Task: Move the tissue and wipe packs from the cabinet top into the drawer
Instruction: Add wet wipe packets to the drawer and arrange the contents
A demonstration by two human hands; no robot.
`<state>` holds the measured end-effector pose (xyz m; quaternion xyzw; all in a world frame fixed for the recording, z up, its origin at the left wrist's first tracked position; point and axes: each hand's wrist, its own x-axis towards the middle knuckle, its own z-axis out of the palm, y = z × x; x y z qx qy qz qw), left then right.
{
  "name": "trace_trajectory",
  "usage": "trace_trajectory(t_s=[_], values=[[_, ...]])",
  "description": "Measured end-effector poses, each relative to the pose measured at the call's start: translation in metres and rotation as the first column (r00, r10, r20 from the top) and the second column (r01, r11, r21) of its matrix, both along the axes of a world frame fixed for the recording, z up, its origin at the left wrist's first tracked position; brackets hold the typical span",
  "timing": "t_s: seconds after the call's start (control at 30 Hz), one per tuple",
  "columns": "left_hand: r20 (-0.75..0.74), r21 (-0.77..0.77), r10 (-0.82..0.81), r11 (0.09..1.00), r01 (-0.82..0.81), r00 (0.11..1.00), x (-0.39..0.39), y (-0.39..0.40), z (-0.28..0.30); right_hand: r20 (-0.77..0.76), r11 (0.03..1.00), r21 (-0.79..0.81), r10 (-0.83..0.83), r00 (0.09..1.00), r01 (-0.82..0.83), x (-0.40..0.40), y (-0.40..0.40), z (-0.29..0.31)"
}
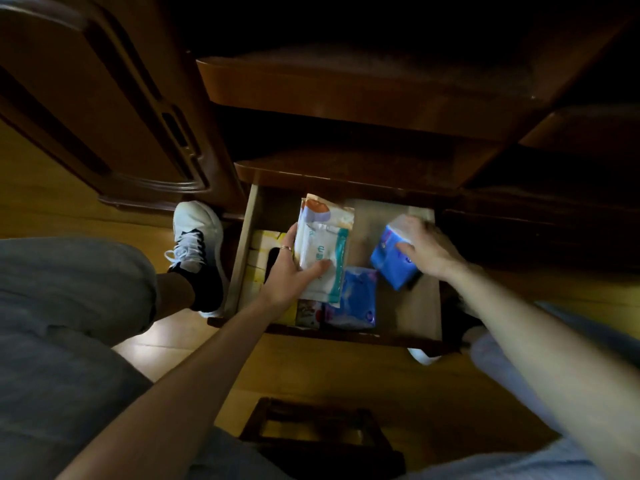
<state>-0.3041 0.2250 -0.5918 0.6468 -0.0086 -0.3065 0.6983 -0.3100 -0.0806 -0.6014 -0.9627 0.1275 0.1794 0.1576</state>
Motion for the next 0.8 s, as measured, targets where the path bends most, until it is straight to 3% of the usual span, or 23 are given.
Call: trace_trajectory(t_s=[0.1, 0.27, 0.43, 0.57, 0.67, 0.73, 0.8], values=[[-0.005, 0.029, 0.010, 1.000, -0.010, 1.000, -0.001, -0.003, 0.002, -0.149, 0.990, -0.001, 0.136, 0.979, -0.138, -0.006, 0.007, 0.003], [-0.026, 0.024, 0.055, 0.998, -0.054, 0.998, 0.002, -0.003, 0.003, -0.358, 0.973, -0.033, 0.203, 0.912, -0.229, 0.008, 0.004, 0.010], [-0.040, 0.036, 0.075, 0.997, -0.074, 0.996, 0.005, -0.004, 0.000, -0.426, 0.976, 0.010, 0.203, 0.882, -0.220, 0.015, 0.009, 0.008], [-0.054, 0.075, 0.125, 0.990, -0.120, 0.991, 0.008, -0.003, -0.007, -0.551, 0.967, 0.077, 0.243, 0.798, -0.242, -0.015, 0.026, -0.016], [-0.123, 0.096, 0.147, 0.986, -0.135, 0.981, 0.012, 0.000, -0.011, -0.531, 0.957, 0.015, 0.254, 0.808, -0.291, -0.026, 0.028, -0.025], [-0.173, 0.152, 0.094, 0.986, -0.067, 0.980, 0.014, 0.002, -0.012, -0.523, 0.981, 0.065, 0.189, 0.831, -0.183, -0.023, 0.021, -0.027], [-0.205, 0.182, 0.001, 0.983, 0.037, 0.979, 0.016, 0.001, -0.014, -0.381, 0.978, 0.210, 0.072, 0.922, 0.010, -0.015, 0.016, -0.022]])
